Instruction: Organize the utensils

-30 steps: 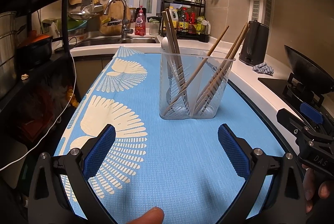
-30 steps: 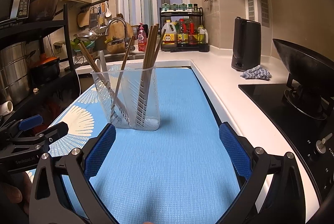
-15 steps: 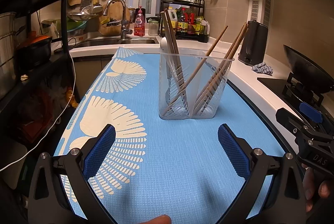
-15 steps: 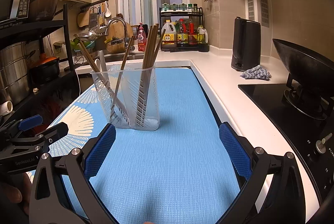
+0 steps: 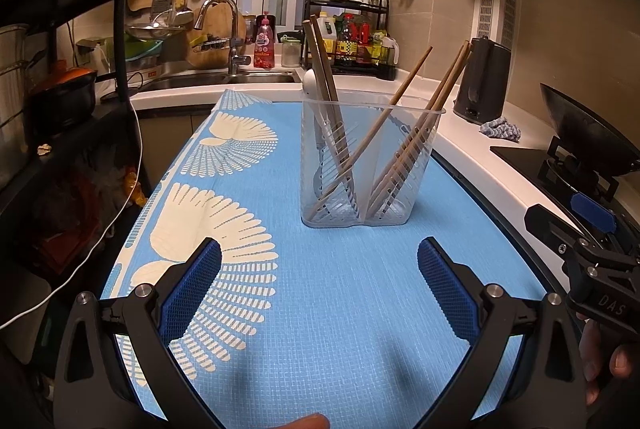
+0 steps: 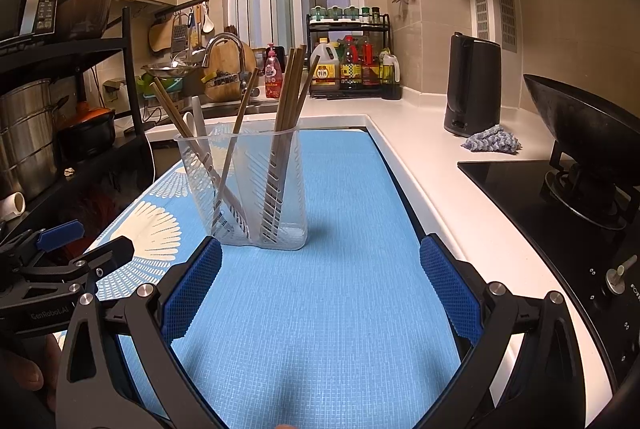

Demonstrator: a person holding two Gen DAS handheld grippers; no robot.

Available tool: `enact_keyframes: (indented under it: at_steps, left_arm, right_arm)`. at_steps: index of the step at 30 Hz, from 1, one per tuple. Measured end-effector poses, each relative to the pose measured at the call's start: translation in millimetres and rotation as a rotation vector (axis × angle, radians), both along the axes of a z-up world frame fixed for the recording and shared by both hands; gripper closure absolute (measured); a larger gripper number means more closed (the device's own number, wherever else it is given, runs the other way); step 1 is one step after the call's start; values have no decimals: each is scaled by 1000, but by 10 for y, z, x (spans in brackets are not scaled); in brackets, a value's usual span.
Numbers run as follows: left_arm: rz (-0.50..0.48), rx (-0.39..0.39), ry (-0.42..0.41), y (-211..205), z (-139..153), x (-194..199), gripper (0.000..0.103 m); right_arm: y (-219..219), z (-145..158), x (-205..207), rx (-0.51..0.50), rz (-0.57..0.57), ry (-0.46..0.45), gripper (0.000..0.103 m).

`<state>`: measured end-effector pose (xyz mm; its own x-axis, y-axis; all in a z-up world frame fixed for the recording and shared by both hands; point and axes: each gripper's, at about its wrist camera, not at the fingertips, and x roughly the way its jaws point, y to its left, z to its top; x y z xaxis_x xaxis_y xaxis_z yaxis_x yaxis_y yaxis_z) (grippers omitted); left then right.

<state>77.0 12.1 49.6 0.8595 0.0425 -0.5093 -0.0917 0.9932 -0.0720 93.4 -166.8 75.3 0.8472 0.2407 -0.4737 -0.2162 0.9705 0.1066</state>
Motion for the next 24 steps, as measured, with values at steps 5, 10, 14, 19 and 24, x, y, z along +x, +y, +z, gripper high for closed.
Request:
enact_keyframes:
  at_steps: [5,10,14,19,24]
  left_arm:
    - [-9,2,-10,-3,-5,-10,7]
    - [-24,8,-16,-11,-15,-21,7]
    - [-21,2,-19,7,-8,-16,7]
    - [-18,3,-18,12,-3,-15,7]
    - [-10,4,-11,17,-4,-12,7]
  right_arm:
    - [13,-1,-1,-1,-1,0,6]
    - [18,-4,0,-1,-1,0,6]
    - [19,-3,-1,-2,-1,-1,6]
    - [19,-4,-1,-1,-1,0,6]
    - [24,-5,-3,-1,-1,-1,6]
